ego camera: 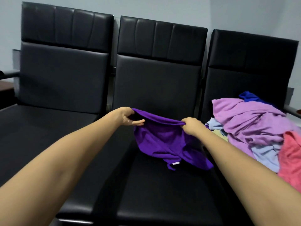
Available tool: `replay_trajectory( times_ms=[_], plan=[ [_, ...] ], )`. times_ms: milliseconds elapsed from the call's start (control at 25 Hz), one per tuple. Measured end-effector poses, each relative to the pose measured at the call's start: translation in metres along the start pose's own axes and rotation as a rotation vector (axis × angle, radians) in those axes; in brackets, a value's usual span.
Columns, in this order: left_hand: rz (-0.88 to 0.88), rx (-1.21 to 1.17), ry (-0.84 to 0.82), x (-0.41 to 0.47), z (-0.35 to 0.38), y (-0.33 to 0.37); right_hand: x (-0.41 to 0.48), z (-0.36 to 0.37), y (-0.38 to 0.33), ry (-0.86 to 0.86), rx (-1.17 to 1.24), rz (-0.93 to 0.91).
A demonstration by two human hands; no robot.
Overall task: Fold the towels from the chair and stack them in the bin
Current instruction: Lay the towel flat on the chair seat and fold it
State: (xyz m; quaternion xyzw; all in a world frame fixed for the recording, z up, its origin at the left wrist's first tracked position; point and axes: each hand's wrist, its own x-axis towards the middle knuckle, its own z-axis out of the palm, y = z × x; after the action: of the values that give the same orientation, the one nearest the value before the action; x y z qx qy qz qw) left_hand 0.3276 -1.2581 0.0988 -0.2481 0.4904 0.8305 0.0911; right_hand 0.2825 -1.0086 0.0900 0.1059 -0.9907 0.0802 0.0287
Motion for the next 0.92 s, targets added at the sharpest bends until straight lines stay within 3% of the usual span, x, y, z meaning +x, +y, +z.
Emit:
replay_trajectory(
  times_ms=[120, 240, 360, 440, 560, 680, 760, 840, 920],
  plan=[
    [0.421, 0.113, 0.040, 0.004, 0.014, 0.022, 0.015, -0.038, -0.008, 0.258, 0.067, 0.022],
    [0.820, 0.125, 0.042, -0.002, 0.018, 0.050, 0.026, -0.072, -0.007, 0.449, 0.134, -0.086],
    [1.006, 0.401, 0.096, -0.015, 0.004, 0.058, 0.019, -0.079, -0.003, 0.465, 0.231, -0.157],
    [1.003, 0.582, 0.111, -0.028, -0.010, 0.053, 0.005, -0.075, 0.002, 0.340, 0.266, -0.231],
    [0.740, 0.942, 0.068, -0.058, -0.030, 0.050, -0.019, -0.078, 0.011, -0.083, 0.235, -0.309],
    [0.084, 1.252, -0.121, -0.081, -0.044, 0.045, -0.034, -0.071, 0.016, -0.620, 0.300, -0.191],
    [-0.286, 1.416, -0.237, -0.084, -0.048, 0.030, -0.039, -0.054, 0.014, -0.899, 0.199, -0.117],
    [-0.446, 1.568, -0.295, -0.075, -0.050, 0.011, -0.043, -0.033, 0.010, -1.031, 0.102, -0.080],
    [-0.375, 1.636, -0.220, -0.057, -0.054, -0.005, -0.044, -0.017, 0.008, -0.984, 0.094, -0.052]
  ],
)
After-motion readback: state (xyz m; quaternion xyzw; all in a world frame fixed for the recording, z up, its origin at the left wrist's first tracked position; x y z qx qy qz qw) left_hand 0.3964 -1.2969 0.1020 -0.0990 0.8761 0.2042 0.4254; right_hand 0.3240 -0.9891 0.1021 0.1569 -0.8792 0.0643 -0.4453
